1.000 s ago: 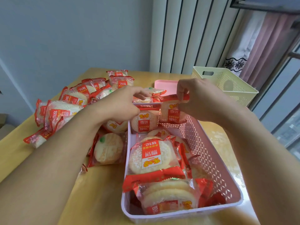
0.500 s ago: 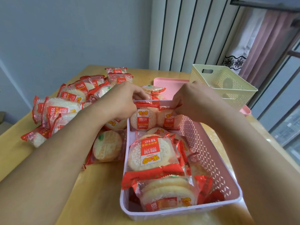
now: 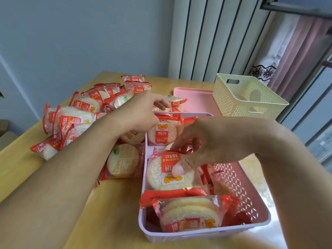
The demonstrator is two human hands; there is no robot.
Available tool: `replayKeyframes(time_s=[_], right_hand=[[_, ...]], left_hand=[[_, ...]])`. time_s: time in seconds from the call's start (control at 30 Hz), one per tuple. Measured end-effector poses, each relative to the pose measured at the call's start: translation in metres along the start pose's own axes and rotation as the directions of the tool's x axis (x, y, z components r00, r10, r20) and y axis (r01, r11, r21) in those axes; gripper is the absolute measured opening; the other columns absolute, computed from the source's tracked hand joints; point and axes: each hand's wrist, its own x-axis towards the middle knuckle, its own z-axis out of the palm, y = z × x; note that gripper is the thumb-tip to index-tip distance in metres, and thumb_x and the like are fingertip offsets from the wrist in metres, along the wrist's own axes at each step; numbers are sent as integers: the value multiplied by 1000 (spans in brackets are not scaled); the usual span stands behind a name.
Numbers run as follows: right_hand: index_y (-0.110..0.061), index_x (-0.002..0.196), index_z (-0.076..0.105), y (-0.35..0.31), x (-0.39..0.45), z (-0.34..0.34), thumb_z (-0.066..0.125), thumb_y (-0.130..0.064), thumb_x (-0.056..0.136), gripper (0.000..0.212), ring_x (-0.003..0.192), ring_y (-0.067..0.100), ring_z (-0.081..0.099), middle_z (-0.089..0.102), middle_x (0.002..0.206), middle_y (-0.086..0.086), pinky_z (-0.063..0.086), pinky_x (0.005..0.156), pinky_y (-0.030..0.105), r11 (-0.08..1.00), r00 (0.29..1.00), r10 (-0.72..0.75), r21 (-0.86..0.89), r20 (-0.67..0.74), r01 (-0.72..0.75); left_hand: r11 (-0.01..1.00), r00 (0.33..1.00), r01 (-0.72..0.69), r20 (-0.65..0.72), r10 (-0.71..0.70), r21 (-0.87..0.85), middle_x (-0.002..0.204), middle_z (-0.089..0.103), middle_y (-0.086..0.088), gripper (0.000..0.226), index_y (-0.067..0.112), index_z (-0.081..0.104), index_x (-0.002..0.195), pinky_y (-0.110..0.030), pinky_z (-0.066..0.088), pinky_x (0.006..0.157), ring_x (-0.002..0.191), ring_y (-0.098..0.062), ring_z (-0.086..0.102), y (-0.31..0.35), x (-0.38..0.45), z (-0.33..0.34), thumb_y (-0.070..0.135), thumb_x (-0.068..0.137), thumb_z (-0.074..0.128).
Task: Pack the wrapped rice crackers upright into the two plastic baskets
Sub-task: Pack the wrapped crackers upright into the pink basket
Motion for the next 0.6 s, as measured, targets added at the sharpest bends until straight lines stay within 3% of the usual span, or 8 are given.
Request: replayKeyframes(time_s=[0.13,0.23,0.3,0.4,0.5,0.57,0.6], right_hand=[[-33,96,71,6,4,-3,76,-68,67,46,73,-1,64,69,81,-25,52,71,26,996,994,-11,82,-113,20],[-20,83,64,19,10,-6,87,-34,72,29,73,21,71,73,78,-4,58,70,44,907,955,-23,396,-295,144],[-14,89,62,29,15,-6,86,-16,75,28,68,26,68,70,79,4,56,63,43,772,924,41,600,-380,213],[-13,97,59,34,25,-5,78,-1,82,28,65,22,68,62,85,9,59,59,37,669,834,194,691,-517,273],[-12,89,50,33,31,-6,68,6,89,26,70,15,70,56,87,8,62,67,35,476,754,316,784,-576,399],[-11,85,46,32,31,-7,64,5,92,25,74,18,70,57,83,8,63,74,42,370,750,339,813,-569,450],[-10,84,47,32,31,-7,64,2,93,23,74,21,69,59,80,9,63,77,46,367,762,326,818,-559,443]], left_hand=[[991,989,-68,-140,52,-114,114,70,14,32,29,74,112,-28,50,97,109,-2,63,5,0,0,15,83,78],[963,972,-136,-222,83,-234,98,75,11,12,23,77,100,-28,53,90,97,-3,68,11,0,-1,29,90,74],[935,971,-143,-231,68,-326,87,77,7,24,18,78,93,-35,55,92,92,-9,71,14,1,-2,39,96,65],[896,962,-146,-273,29,-419,81,74,6,37,19,73,91,-38,55,89,83,-11,70,15,3,-1,53,95,60],[847,964,-73,-255,-75,-526,85,74,8,50,24,66,97,-37,55,85,84,-9,70,13,2,-3,70,78,66],[779,984,-53,-167,-68,-625,94,78,1,50,21,64,107,-46,58,88,90,-18,75,12,0,-3,57,75,78],[740,984,-79,-173,-51,-668,96,78,-3,45,18,64,108,-50,59,87,91,-22,76,13,-1,-3,44,77,83]])
